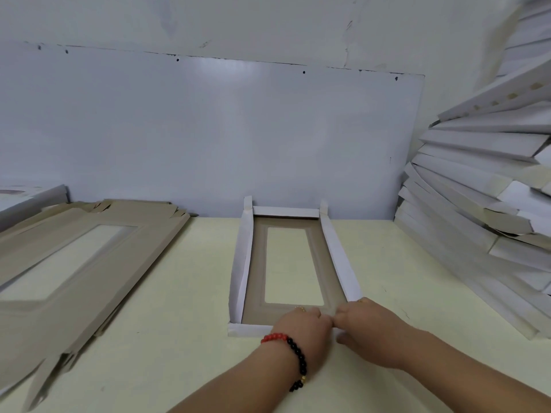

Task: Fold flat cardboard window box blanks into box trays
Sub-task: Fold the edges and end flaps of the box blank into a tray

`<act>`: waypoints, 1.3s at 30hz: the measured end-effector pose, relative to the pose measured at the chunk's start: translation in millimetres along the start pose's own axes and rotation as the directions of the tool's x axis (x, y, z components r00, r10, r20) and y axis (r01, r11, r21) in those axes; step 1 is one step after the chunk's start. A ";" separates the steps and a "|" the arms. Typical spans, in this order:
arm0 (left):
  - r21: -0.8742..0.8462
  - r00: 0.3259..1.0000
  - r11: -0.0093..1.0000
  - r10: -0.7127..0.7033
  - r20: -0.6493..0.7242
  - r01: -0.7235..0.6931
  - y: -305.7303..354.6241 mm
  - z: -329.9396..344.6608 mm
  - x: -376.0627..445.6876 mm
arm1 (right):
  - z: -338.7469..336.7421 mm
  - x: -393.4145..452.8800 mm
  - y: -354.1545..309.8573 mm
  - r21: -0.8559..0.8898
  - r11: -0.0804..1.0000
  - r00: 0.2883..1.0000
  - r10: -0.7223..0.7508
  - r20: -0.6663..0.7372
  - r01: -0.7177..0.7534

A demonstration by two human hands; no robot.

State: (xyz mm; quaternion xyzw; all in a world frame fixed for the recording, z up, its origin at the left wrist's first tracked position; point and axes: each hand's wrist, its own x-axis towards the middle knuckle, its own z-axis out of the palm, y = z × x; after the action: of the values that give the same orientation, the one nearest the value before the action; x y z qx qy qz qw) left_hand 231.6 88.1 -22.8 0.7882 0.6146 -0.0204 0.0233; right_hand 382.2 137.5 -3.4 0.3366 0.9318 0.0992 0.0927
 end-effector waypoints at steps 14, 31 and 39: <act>0.354 0.964 0.925 0.042 0.264 -0.137 -138.2 -46.4 -35.6 | -1.1 4.9 -5.4 -0.071 0.997 0.999 0.037 0.027 -0.035; 0.369 0.965 0.928 -0.049 0.256 -0.051 -128.3 -46.1 -23.4 | -16.8 9.9 -24.5 -0.070 0.997 0.997 -0.023 0.068 0.027; 0.368 0.963 0.930 -0.081 0.259 -0.021 -131.4 -40.8 -21.1 | -13.3 12.2 -22.4 -0.066 0.998 0.998 -0.013 0.058 0.017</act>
State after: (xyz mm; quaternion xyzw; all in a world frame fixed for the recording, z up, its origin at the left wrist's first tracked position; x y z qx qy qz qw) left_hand 99.2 102.2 17.6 0.7588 0.6031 -0.2424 -0.0415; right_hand 356.1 126.9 2.6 0.3291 0.9274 0.1194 0.1315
